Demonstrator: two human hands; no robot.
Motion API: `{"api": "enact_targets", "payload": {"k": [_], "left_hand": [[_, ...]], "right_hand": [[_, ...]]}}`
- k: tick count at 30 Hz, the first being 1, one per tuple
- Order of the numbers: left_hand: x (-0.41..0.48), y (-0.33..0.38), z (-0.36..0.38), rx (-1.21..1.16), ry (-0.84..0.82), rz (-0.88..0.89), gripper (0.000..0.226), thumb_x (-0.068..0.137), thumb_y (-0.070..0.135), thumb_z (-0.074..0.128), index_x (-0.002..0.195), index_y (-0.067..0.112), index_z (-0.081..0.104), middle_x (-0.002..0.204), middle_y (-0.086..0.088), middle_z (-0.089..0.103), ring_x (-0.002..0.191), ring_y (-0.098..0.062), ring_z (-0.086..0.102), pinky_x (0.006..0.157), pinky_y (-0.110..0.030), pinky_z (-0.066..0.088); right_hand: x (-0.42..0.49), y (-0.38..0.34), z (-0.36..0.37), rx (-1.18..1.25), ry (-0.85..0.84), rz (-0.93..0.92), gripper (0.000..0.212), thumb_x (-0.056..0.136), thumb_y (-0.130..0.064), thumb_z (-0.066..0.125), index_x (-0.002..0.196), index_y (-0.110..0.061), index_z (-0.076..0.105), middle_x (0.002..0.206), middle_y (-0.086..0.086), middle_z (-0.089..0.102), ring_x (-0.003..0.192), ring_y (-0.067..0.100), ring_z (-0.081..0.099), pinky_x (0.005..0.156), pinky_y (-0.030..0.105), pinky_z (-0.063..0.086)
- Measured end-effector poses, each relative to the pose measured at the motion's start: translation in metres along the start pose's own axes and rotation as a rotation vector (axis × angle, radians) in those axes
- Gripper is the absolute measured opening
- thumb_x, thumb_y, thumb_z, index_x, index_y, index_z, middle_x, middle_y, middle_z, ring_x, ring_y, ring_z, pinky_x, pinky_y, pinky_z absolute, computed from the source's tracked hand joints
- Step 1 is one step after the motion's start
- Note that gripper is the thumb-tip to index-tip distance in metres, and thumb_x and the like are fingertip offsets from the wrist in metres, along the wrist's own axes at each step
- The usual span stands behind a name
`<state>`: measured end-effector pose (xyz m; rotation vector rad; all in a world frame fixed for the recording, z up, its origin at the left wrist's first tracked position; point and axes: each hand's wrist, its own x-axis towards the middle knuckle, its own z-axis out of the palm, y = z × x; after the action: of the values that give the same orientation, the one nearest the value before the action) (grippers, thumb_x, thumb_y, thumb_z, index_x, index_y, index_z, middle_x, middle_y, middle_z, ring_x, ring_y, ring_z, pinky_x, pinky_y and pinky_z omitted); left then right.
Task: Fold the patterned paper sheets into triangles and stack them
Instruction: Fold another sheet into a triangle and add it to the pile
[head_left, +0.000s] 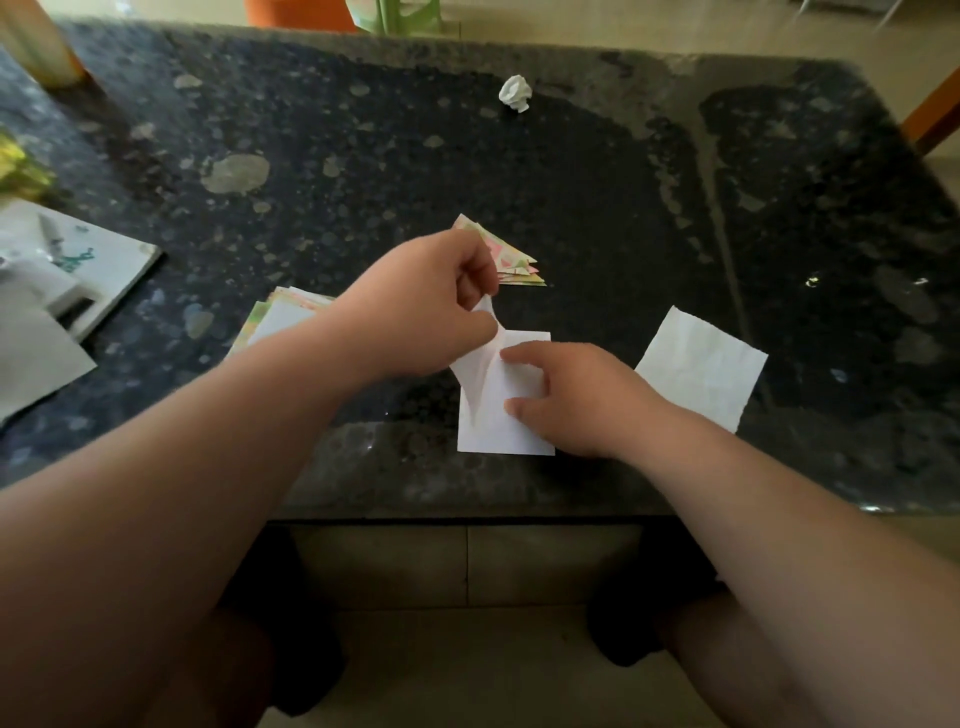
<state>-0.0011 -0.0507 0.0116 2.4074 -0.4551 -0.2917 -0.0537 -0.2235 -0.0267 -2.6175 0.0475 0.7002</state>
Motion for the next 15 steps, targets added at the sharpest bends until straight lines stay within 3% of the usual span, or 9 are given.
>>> {"api": "enact_targets", "payload": {"k": [4,6,9,12,15], "left_hand": [[-0.003,-0.002,-0.001,-0.079,0.068,0.004,0.026,0.081,0.009,0.069,0.099,0.026,0.062,0.083,0.009,0.065,0.071,-0.006,0.059,0.070,-0.021,0.051],[-0.006,-0.001,0.006,-0.071,0.094,0.055,0.026,0.080,0.009,0.069,0.099,0.025,0.062,0.081,0.010,0.065,0.073,-0.006,0.059,0.069,-0.021,0.050],[-0.011,0.001,0.024,0.027,0.035,0.177,0.025,0.081,0.009,0.066,0.099,0.026,0.063,0.083,0.015,0.061,0.076,-0.004,0.056,0.066,-0.016,0.044],[-0.012,-0.001,0.039,0.159,-0.016,0.263,0.021,0.085,0.011,0.063,0.100,0.025,0.065,0.089,0.017,0.056,0.085,-0.004,0.049,0.076,-0.022,0.046],[-0.016,-0.005,0.047,0.248,-0.101,0.287,0.017,0.087,0.015,0.065,0.098,0.029,0.064,0.095,0.016,0.055,0.095,-0.005,0.046,0.084,-0.026,0.046]], "right_hand": [[0.013,0.009,-0.006,0.306,0.051,0.091,0.038,0.099,-0.026,0.064,0.138,-0.027,0.062,0.116,0.000,0.069,0.094,0.014,0.064,0.078,0.028,0.050],[0.016,0.008,-0.011,0.666,0.065,0.203,0.028,0.103,-0.026,0.056,0.127,-0.016,0.067,0.098,0.006,0.076,0.076,0.017,0.070,0.060,0.029,0.050],[0.011,0.006,-0.022,1.162,-0.003,0.331,0.054,0.105,-0.051,0.043,0.116,-0.005,0.068,0.088,0.017,0.078,0.065,0.025,0.072,0.050,0.024,0.049],[0.009,0.011,-0.029,1.171,-0.083,0.390,0.072,0.097,-0.071,0.041,0.105,-0.007,0.073,0.090,0.016,0.078,0.068,0.025,0.074,0.053,0.025,0.052],[0.009,0.017,-0.028,0.981,-0.059,0.431,0.031,0.099,-0.040,0.061,0.110,-0.012,0.071,0.089,0.010,0.079,0.065,0.019,0.075,0.050,0.025,0.052]]}}
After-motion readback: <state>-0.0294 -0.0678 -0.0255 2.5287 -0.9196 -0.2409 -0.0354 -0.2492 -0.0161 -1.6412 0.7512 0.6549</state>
